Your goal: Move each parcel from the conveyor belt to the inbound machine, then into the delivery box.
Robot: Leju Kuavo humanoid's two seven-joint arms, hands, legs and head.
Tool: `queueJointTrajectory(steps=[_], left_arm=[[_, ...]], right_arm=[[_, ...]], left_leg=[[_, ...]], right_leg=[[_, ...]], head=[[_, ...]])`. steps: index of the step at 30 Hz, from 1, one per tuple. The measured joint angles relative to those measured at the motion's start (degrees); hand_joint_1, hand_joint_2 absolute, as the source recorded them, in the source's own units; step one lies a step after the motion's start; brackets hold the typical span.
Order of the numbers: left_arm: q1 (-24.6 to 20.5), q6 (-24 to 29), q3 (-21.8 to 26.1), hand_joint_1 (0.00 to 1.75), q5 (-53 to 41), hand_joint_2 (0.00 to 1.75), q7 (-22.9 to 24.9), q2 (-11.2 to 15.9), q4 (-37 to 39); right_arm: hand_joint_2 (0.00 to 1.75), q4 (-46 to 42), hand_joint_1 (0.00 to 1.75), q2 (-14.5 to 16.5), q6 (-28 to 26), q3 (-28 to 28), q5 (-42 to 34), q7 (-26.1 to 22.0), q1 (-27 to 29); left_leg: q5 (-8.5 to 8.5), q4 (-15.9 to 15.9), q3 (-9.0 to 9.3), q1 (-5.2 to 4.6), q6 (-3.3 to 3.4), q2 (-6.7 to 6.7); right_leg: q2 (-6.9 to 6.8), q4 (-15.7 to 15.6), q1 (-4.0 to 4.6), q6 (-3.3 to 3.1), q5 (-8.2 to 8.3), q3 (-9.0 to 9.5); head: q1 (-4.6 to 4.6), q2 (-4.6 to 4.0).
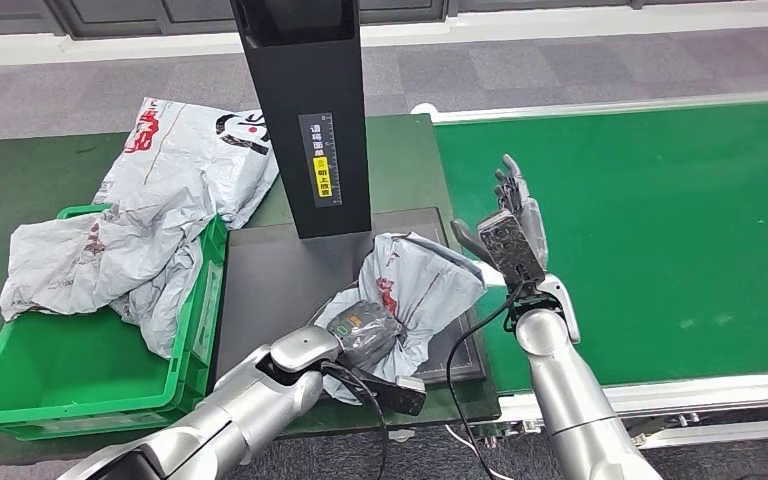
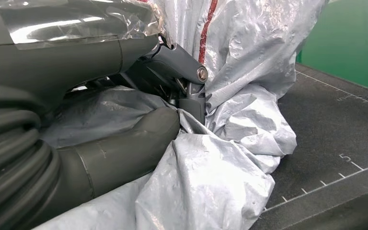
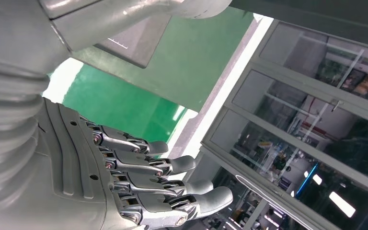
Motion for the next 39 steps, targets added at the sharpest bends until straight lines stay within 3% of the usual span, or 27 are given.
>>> queueJointTrajectory(steps=[39], left_arm=[[0.0, 0.8, 0.0, 1.75, -0.2, 1.75, 0.4, 0.0, 0.1]], right_arm=[[1.75, 0.0, 0.00, 0.0, 0.0, 0.0, -1.0, -0.2, 0.3]], left_leg=[[0.00, 0.0, 0.00, 0.00, 0.00, 0.00]], right_leg=[[0.00, 0.0, 0.00, 0.00, 0.00, 0.00]], head=[[0.00, 0.00]])
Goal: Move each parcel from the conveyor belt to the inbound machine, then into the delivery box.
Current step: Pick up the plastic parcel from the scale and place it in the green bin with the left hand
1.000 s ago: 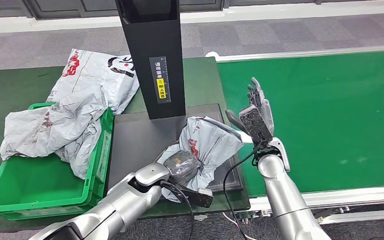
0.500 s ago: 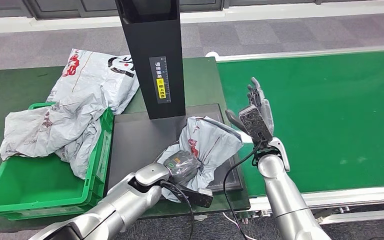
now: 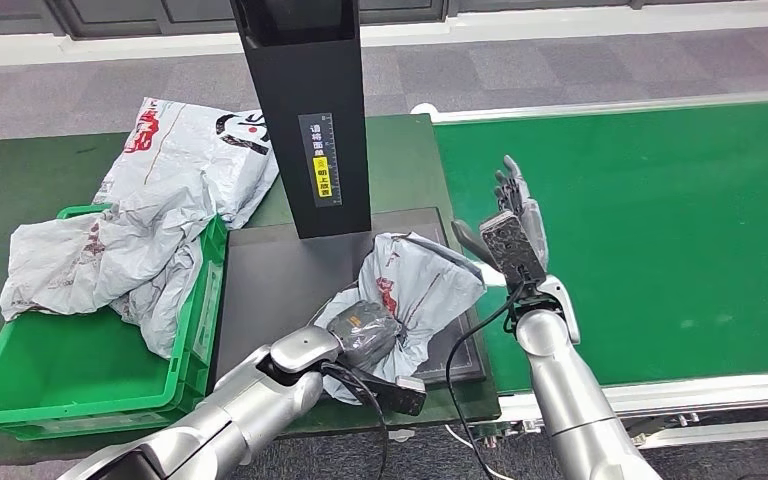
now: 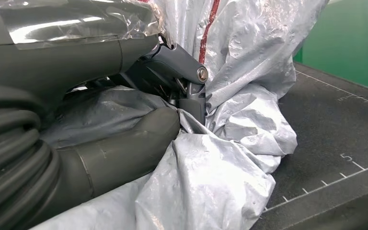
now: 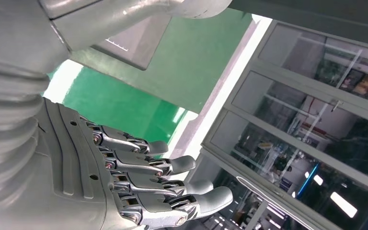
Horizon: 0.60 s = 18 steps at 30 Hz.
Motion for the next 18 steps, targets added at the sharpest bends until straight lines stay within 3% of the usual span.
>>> queueJointTrajectory(steps=[13, 18], left_arm=[[-0.2, 4.7, 0.7, 1.75, -0.8, 1.75, 1.1, 0.7, -0.3], [-0.3, 12.5, 2.0, 1.75, -1.6, 1.75, 3.9, 1.0, -1.0]], right_arm=[[1.75, -0.1, 0.00, -0.1, 0.0, 0.0, -0.8, 0.2, 1.2], [1.75, -0.2, 0.00, -0.1, -0.1, 0.0, -0.9, 0.7, 1.3]], left_leg=[[0.00, 0.0, -0.03, 0.00, 0.00, 0.01], [0.01, 0.0, -0.10, 0.00, 0.00, 0.01]], right_leg=[[0.00, 0.0, 0.00, 0.00, 0.00, -0.05], [0.00, 0.0, -0.01, 0.00, 0.01, -0.13]], head=[[0.00, 0.00], [0.00, 0.00]])
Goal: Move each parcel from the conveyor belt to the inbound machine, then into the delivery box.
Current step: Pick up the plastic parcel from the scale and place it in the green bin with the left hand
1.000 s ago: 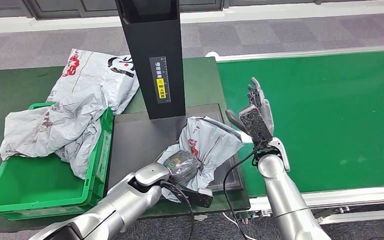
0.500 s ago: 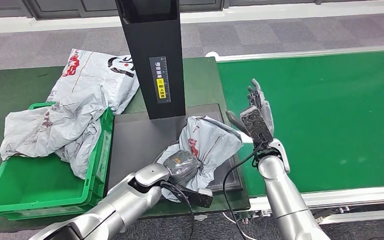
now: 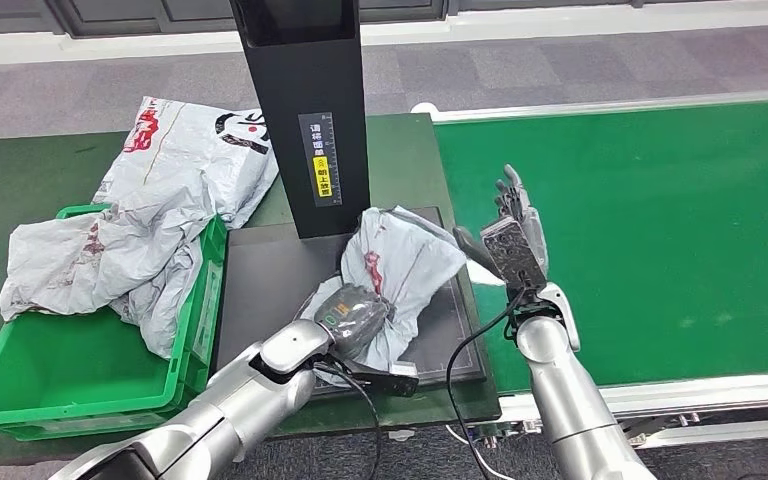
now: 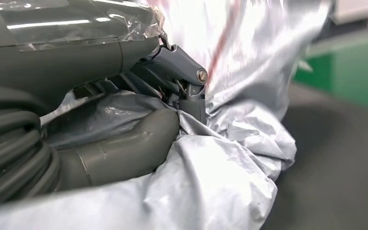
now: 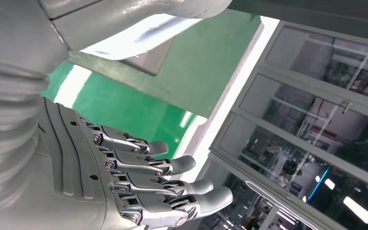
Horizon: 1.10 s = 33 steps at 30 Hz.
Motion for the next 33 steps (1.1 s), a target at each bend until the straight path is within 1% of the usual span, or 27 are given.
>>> queueJointTrajectory(steps=[3, 6, 8, 11, 14, 17, 21, 27, 33], left_arm=[[-0.2, 7.1, 1.9, 1.75, 0.0, 1.75, 1.8, 0.5, -1.5], [-0.7, 14.4, 5.0, 1.75, -0.6, 1.75, 3.2, 1.7, -4.6], [-1.5, 18.2, 7.5, 1.75, -1.6, 1.75, 4.3, 3.0, -7.8], [-2.2, 21.8, 13.2, 1.75, -3.5, 1.75, 5.7, 6.6, -15.0], [-2.7, 22.6, 19.8, 1.75, -3.5, 1.75, 5.5, 10.1, -21.4], [-2.8, 23.3, 23.2, 1.75, -3.6, 1.75, 5.4, 11.8, -24.6], [-2.8, 24.0, 24.7, 1.75, -3.9, 1.75, 5.5, 12.0, -26.3], [-2.8, 24.5, 25.2, 1.75, -3.3, 1.75, 4.8, 12.2, -27.4], [-2.5, 24.5, 26.9, 1.75, -6.7, 1.75, 5.8, 12.2, -29.2]], right_arm=[[1.75, -0.4, 0.00, 0.0, 0.0, 0.0, -0.1, 0.1, 0.2], [1.75, -0.6, 0.00, 0.0, -0.2, 0.0, -0.3, 0.0, 0.3], [1.75, -0.6, 0.00, -0.1, -0.7, 0.0, -0.9, -0.2, 0.4], [1.75, -1.9, 0.00, -1.2, -2.6, 0.0, -2.6, 0.0, 2.7], [1.75, -5.1, 0.00, -3.4, -3.2, 0.0, -4.5, 0.2, 7.3], [1.75, -7.2, 0.00, -5.0, -3.3, 0.0, -5.2, 0.2, 9.7], [1.75, -8.4, 0.00, -5.7, -3.2, 0.0, -5.5, 0.2, 10.6], [1.75, -10.0, 0.00, -6.5, -4.4, 0.0, -6.3, 0.3, 12.0], [1.75, -11.8, 0.00, -7.2, -5.0, 0.0, -7.1, 0.3, 13.7]], left_leg=[[0.00, 0.0, -0.04, 0.00, 0.00, 0.00], [0.01, 0.0, -0.11, 0.00, -0.01, 0.00], [0.02, 0.0, -0.12, 0.01, -0.02, 0.01], [0.02, 0.0, -0.09, 0.03, -0.03, 0.03], [-0.01, 0.0, -0.12, 0.04, -0.06, 0.06], [-0.03, 0.0, -0.17, 0.04, -0.07, 0.12], [-0.02, 0.0, -0.21, 0.03, -0.06, 0.08], [-0.02, 0.0, -0.22, 0.01, -0.05, 0.06], [-0.03, 0.0, -0.24, 0.01, -0.05, 0.08]], right_leg=[[0.00, 0.0, 0.00, 0.00, 0.00, -0.04], [0.00, 0.0, 0.01, 0.00, 0.00, -0.10], [0.01, 0.0, 0.02, -0.01, 0.00, -0.12], [0.03, 0.0, 0.05, -0.02, 0.00, -0.14], [0.05, 0.0, 0.05, -0.04, -0.03, -0.17], [0.11, 0.0, 0.04, -0.05, -0.04, -0.24], [0.08, 0.0, 0.00, -0.04, -0.03, -0.24], [0.07, 0.0, -0.02, -0.01, -0.01, -0.25], [0.08, 0.0, 0.00, -0.01, -0.02, -0.27]], head=[[0.00, 0.00], [0.00, 0.00], [0.00, 0.00], [0.00, 0.00], [0.00, 0.00], [0.00, 0.00], [0.00, 0.00], [0.00, 0.00], [0.00, 0.00]])
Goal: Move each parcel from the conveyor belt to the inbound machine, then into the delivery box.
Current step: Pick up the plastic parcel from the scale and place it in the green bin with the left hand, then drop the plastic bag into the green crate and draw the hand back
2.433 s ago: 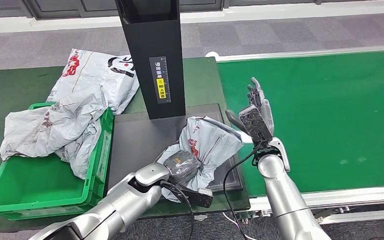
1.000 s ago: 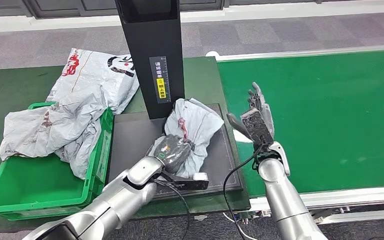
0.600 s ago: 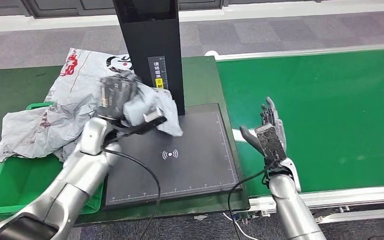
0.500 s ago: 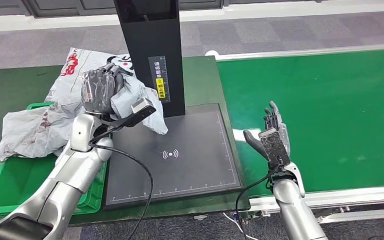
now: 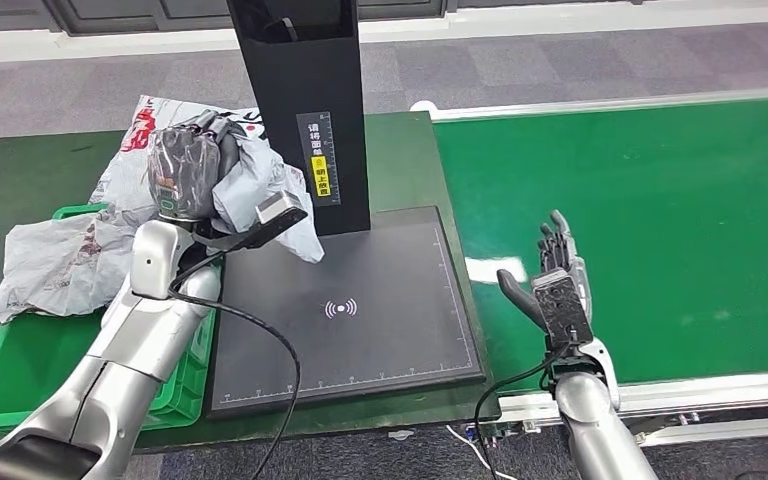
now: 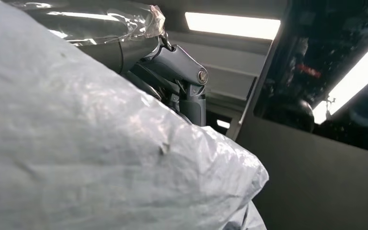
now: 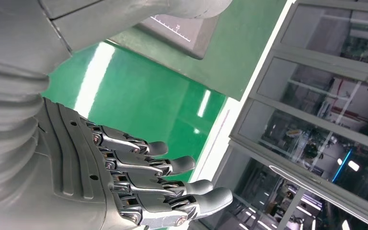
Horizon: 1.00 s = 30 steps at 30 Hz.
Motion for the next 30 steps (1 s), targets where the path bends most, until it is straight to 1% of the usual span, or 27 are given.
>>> queueJointTrajectory(steps=[4, 7, 10, 14, 17, 21, 25, 30], left_arm=[[0.9, 0.0, 2.2, 1.75, -3.3, 1.75, 1.5, 0.3, -1.6], [2.3, 0.0, 4.7, 1.75, -7.1, 1.75, 3.1, 0.9, -3.2], [4.0, 0.0, 7.9, 1.75, -9.9, 1.75, 4.1, 2.1, -4.9], [6.6, 0.1, 12.1, 1.75, -9.9, 1.75, 4.6, 4.3, -7.0], [9.4, 0.2, 15.2, 1.75, -8.3, 1.75, 3.8, 6.6, -9.6], [14.8, 0.3, 19.0, 1.75, -5.8, 1.75, 1.7, 8.9, -13.5], [19.6, 0.4, 21.9, 1.75, -5.7, 1.75, 0.6, 9.3, -17.0], [23.4, 0.4, 23.3, 1.75, -6.0, 1.75, 1.5, 9.5, -19.8]], right_arm=[[1.75, -0.4, 0.00, 0.0, -0.4, 0.0, 0.1, 0.1, 0.3], [1.75, -0.8, 0.00, 0.0, -0.7, 0.0, 0.5, 0.2, 0.9], [1.75, -1.7, 0.00, -0.1, -1.2, 0.0, 0.7, 0.3, 1.9], [1.75, -3.6, 0.00, -0.4, -1.5, -0.7, 0.6, 0.9, 3.8], [1.75, -5.0, 0.00, -0.7, -1.8, -1.8, 0.5, 1.2, 5.5], [1.75, -6.9, 0.00, -0.9, -1.8, -3.0, 0.1, 1.1, 7.8], [1.75, -8.3, 0.00, -0.9, -1.8, -3.9, 0.8, 1.5, 9.0], [1.75, -10.0, 0.00, -0.9, -2.1, -4.5, 1.4, 2.1, 10.6]], left_leg=[[0.00, 0.0, 0.01, 0.01, 0.00, 0.00], [0.00, 0.0, 0.01, 0.01, 0.00, 0.01], [0.00, 0.0, 0.01, 0.01, 0.00, 0.03], [-0.01, 0.0, -0.02, 0.01, -0.01, 0.04], [-0.04, 0.0, -0.02, 0.01, -0.01, 0.06], [-0.13, 0.0, -0.01, 0.00, -0.04, 0.11], [-0.16, 0.0, -0.01, 0.00, -0.03, 0.09], [-0.18, 0.0, -0.01, 0.00, -0.02, 0.09]], right_leg=[[0.03, 0.0, 0.01, 0.00, 0.00, 0.00], [0.05, 0.0, 0.02, -0.01, 0.00, 0.00], [0.06, 0.0, 0.02, -0.02, -0.02, -0.01], [0.06, 0.0, 0.02, -0.04, -0.04, -0.03], [0.06, 0.0, 0.02, -0.04, -0.10, -0.03], [0.08, 0.0, 0.01, -0.08, -0.16, -0.05], [0.07, 0.0, 0.01, -0.04, -0.21, -0.05], [0.06, 0.0, 0.00, -0.04, -0.22, -0.05]], head=[[0.00, 0.00], [0.00, 0.00], [0.00, 0.00], [0.00, 0.00], [0.00, 0.00], [0.00, 0.00], [0.00, 0.00], [0.00, 0.00]])
